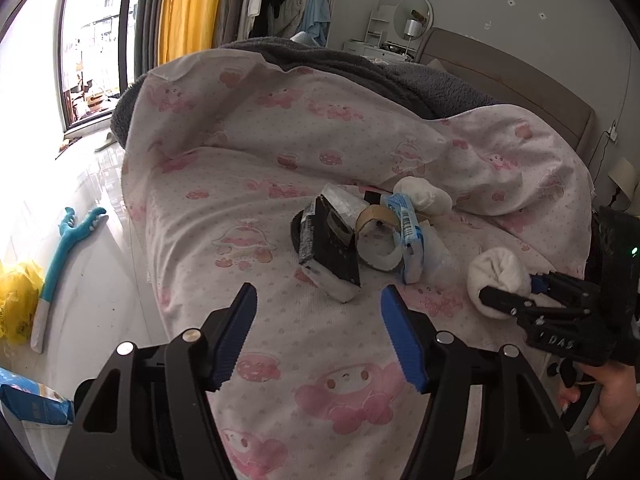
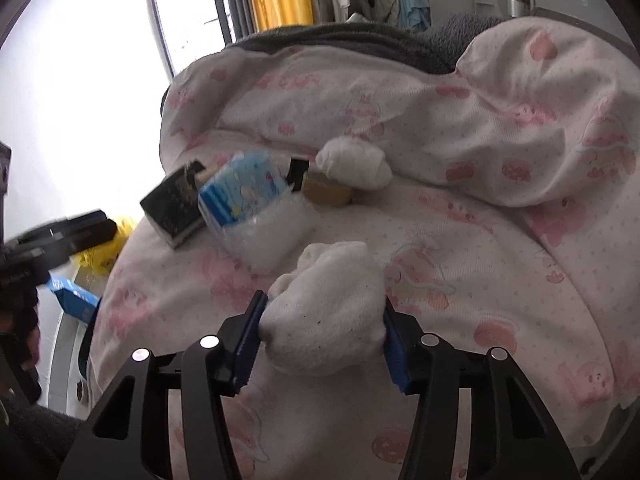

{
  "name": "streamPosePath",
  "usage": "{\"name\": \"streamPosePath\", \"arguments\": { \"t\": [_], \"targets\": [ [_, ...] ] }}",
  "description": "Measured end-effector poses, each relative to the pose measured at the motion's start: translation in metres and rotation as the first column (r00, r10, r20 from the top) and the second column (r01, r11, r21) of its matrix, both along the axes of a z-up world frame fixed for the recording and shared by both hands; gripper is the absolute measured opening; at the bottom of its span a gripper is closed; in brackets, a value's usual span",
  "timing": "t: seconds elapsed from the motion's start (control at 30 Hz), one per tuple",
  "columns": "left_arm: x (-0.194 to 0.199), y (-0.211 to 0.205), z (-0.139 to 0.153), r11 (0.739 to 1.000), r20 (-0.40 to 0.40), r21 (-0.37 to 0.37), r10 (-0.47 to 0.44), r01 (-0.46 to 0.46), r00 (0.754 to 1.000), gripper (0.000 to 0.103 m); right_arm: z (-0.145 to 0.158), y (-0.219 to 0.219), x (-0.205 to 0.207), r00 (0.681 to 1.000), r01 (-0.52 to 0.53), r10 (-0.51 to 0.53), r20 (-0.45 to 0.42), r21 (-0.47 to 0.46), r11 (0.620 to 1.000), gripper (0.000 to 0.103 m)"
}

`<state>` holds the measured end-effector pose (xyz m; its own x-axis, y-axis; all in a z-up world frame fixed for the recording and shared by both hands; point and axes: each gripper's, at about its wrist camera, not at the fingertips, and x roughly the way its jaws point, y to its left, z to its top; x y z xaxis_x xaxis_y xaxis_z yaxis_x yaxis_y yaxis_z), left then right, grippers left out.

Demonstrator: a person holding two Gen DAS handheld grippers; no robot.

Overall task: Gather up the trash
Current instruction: 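Grasp the grey-black clip with the left tool while the right tool holds the tissue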

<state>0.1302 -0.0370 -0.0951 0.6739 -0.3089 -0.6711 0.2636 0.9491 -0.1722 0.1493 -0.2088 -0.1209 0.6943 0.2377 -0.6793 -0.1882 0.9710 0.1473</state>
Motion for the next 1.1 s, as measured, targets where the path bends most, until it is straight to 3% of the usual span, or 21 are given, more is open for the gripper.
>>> {"name": "streamPosePath", "arguments": {
  "t": [0.07, 0.37, 0.5, 0.67, 0.8, 1.1],
  "targets": [
    [0.005, 0.0, -0.003, 1.0, -0.012, -0.01, 0.006, -0.006, 1.0, 0.063, 0.008, 0.002, -0.002, 1.0, -0.001, 0.002, 0.027, -0.028, 1.0, 0.054],
    [0.03, -0.003, -0.018, 0.994, -0.078, -0.096, 0.043, -0.05, 0.996, 0.045, 0.026, 0.0, -0.003, 0.998, -0.015, 0.014, 0.054, 0.024, 1.0, 0.05],
    [0.039, -0.009, -0.024, 0.99, -0.103, -0.127, 0.055, -0.068, 0.993, 0.032, 0.031, 0.0, -0.005, 0.998, -0.031, 0.03, 0.061, 0.028, 0.999, 0.05],
    [0.047, -0.012, -0.03, 0.985, -0.127, -0.14, 0.081, -0.099, 0.989, 0.025, 0.032, 0.002, -0.009, 0.997, -0.055, 0.053, 0.061, 0.029, 0.998, 0.05],
    [0.047, -0.013, -0.027, 0.983, -0.103, -0.158, 0.082, -0.098, 0.991, 0.015, 0.033, 0.001, -0.01, 0.996, -0.062, 0.06, 0.066, 0.02, 0.998, 0.05],
    [0.036, -0.008, -0.004, 0.989, -0.008, -0.113, 0.097, -0.097, 0.995, 0.013, 0.038, 0.003, -0.01, 0.995, -0.06, 0.057, 0.087, 0.033, 0.998, 0.05]
  ]
}}
